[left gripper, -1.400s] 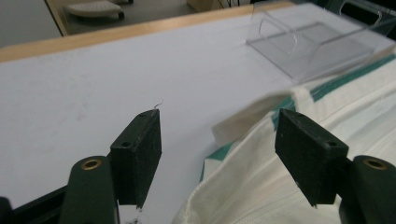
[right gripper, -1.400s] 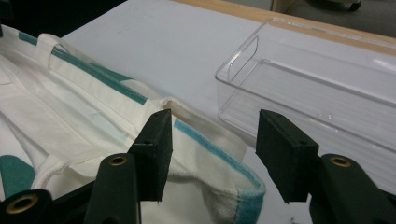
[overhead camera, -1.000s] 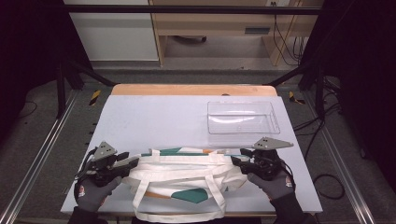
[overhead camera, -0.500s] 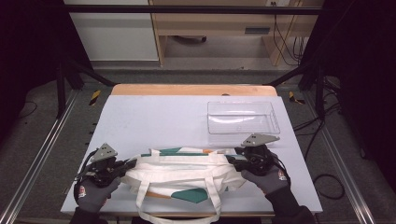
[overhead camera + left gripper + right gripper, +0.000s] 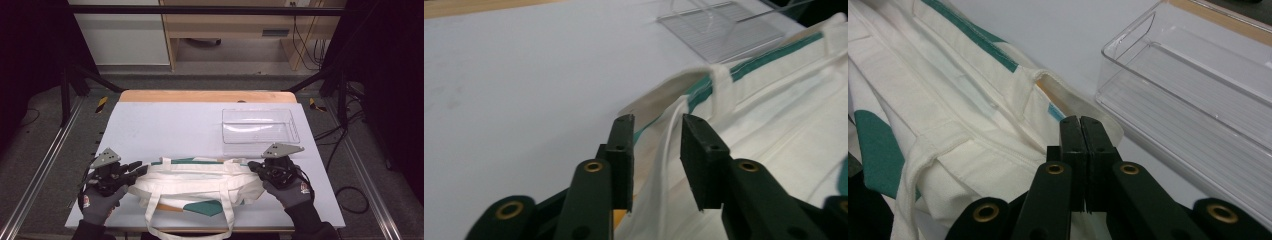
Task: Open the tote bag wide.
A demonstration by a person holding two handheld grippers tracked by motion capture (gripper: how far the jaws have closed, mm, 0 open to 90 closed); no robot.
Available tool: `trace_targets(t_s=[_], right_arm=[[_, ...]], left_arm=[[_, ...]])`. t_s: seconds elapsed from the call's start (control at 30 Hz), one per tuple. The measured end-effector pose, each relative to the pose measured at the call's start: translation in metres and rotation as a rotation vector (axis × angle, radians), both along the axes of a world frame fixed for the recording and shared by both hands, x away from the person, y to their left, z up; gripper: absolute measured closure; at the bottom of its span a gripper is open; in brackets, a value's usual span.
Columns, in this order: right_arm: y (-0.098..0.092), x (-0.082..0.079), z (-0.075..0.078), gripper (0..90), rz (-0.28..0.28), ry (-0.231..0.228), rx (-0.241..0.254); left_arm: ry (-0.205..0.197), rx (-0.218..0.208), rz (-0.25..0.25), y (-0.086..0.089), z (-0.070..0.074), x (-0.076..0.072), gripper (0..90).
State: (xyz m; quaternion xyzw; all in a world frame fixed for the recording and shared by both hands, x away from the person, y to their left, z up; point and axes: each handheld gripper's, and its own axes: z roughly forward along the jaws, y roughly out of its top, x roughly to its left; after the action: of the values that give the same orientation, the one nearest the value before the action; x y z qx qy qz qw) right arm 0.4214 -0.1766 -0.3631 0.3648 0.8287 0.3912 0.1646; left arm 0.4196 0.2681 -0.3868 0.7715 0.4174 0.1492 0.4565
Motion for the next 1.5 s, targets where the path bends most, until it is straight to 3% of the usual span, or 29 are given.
trace_targets(t_s=[0.03,0.13,0.2,0.33,0.37,0.43,0.5,0.6,0.7,0.8,0.9,0.93,1.07,1.17,1.2,1.23,1.33,1.37,1.4,1.43,1.47,1.5], right_arm=[[0.000,0.000,0.002,90.0,0.004,-0.008,0.008],[-0.001,0.000,0.006,90.0,-0.009,-0.031,0.026],[-0.002,0.000,0.008,90.0,-0.025,-0.059,0.044],[0.003,0.002,0.006,90.0,-0.078,-0.106,0.044],[0.006,0.004,0.005,89.9,-0.091,-0.103,0.038],[0.010,0.008,0.000,89.7,-0.108,-0.103,0.013],[0.011,0.009,-0.001,87.9,-0.112,-0.110,0.002],[0.009,0.001,0.007,77.6,-0.108,-0.164,0.072],[0.015,-0.010,0.017,71.5,-0.055,-0.199,0.118],[0.026,-0.016,0.016,67.6,0.005,-0.169,0.139],[0.047,-0.022,0.001,57.0,0.085,-0.121,0.138],[0.059,-0.023,-0.011,52.1,0.108,-0.089,0.127],[0.074,-0.021,-0.025,42.7,0.138,-0.050,0.087],[0.081,-0.020,-0.032,38.5,0.152,-0.047,0.051],[0.086,-0.019,-0.039,39.1,0.140,-0.060,0.009],[0.086,-0.019,-0.039,39.1,0.140,-0.060,0.009],[0.086,-0.016,-0.043,58.8,0.138,-0.059,0.026],[0.086,-0.016,-0.043,58.8,0.138,-0.059,0.026],[0.085,-0.015,-0.042,69.4,0.142,-0.048,0.030],[0.085,-0.015,-0.042,69.4,0.142,-0.048,0.030],[0.085,-0.013,-0.042,78.1,0.147,-0.025,0.041],[0.085,-0.013,-0.042,78.1,0.147,-0.025,0.041]], left_arm=[[-0.006,0.021,-0.028,-0.005,0.002,0.003,57.9],[-0.013,0.058,-0.047,-0.013,0.002,0.009,51.5],[0.008,0.101,-0.078,-0.023,-0.001,0.018,51.2],[0.062,0.148,-0.094,-0.028,-0.007,0.021,69.6],[0.071,0.151,-0.098,-0.027,-0.007,0.021,77.5],[0.078,0.146,-0.099,-0.027,-0.008,0.021,85.2],[0.076,0.147,-0.087,-0.029,-0.008,0.019,87.2],[0.077,0.133,-0.070,-0.030,-0.007,0.019,87.6],[0.092,0.106,-0.051,-0.029,-0.007,0.019,87.7],[0.101,0.083,-0.041,-0.028,-0.007,0.019,87.7],[0.098,0.072,-0.037,-0.028,-0.007,0.018,87.7],[0.097,0.072,-0.035,-0.028,-0.007,0.018,87.7],[0.093,0.068,-0.029,-0.028,-0.008,0.017,87.6],[0.094,0.066,-0.027,-0.028,-0.008,0.017,87.6],[0.094,0.066,-0.026,-0.029,-0.008,0.017,87.6],[0.094,0.066,-0.026,-0.029,-0.008,0.017,87.7],[0.095,0.062,-0.029,-0.028,-0.008,0.018,87.7],[0.095,0.062,-0.029,-0.028,-0.008,0.018,87.6],[0.097,0.057,-0.031,-0.028,-0.008,0.018,87.6],[0.097,0.057,-0.031,-0.028,-0.008,0.018,87.6],[0.098,0.052,-0.033,-0.028,-0.008,0.017,87.6],[0.098,0.052,-0.033,-0.028,-0.008,0.017,87.7]])
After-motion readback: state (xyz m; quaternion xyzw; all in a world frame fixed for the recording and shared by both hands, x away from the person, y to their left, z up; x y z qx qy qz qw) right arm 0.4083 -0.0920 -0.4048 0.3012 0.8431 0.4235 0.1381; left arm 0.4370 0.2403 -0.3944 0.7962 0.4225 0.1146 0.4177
